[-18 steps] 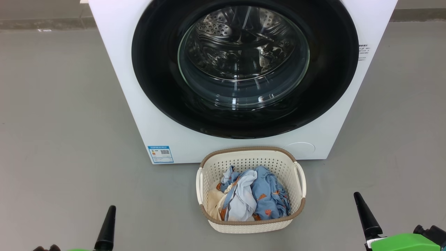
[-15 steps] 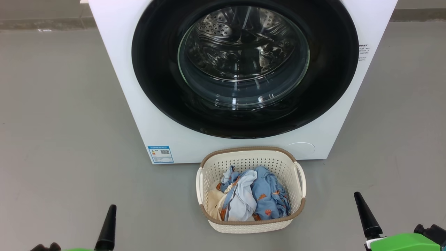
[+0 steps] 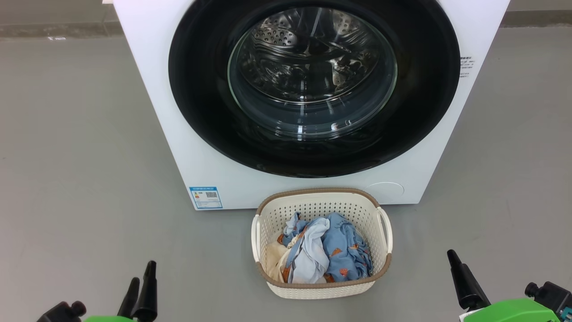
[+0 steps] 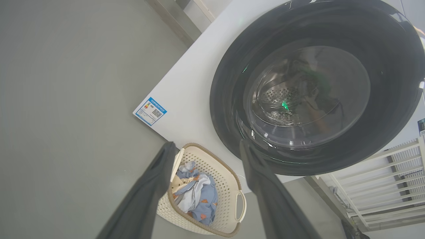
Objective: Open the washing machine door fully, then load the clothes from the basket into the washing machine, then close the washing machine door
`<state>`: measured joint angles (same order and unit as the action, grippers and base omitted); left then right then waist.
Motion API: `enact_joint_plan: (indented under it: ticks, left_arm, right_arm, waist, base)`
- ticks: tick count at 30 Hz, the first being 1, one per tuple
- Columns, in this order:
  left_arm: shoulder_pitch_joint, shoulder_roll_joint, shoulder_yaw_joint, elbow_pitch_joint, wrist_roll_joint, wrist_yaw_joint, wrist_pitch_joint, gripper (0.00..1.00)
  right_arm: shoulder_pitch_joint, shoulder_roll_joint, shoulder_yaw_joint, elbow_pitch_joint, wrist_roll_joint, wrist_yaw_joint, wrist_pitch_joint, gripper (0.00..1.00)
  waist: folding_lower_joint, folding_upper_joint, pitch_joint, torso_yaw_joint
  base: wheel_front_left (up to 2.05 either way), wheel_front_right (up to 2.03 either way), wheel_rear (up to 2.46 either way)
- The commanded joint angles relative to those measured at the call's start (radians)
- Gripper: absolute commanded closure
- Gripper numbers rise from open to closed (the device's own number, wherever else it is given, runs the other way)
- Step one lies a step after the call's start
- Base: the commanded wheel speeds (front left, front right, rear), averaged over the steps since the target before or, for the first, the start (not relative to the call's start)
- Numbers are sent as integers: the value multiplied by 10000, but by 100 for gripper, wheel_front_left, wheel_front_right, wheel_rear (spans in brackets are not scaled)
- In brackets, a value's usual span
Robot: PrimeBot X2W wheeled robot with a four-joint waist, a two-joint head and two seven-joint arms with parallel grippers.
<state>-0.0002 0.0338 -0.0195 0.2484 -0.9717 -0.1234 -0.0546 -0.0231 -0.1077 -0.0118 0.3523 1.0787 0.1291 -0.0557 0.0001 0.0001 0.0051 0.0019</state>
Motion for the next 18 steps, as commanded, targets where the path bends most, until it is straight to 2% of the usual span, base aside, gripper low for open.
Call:
enact_joint_plan:
  ticks: [1, 18]
  left_arm:
    - [-216, 189, 101, -329, 467, -49, -153, 0]
    - [-180, 261, -110, -474, 2797, -55, -653, 0]
  right_arm:
    - [-496, -206, 182, -175, -371, 7, -156, 0]
    - [-620, -362, 427, 13, -2320, 10, -652, 0]
  waist:
    - [-1, -1, -1, -2]
    - [-1, -1, -11, -8]
  base:
    - [0, 0, 0]
    - [0, 0, 0]
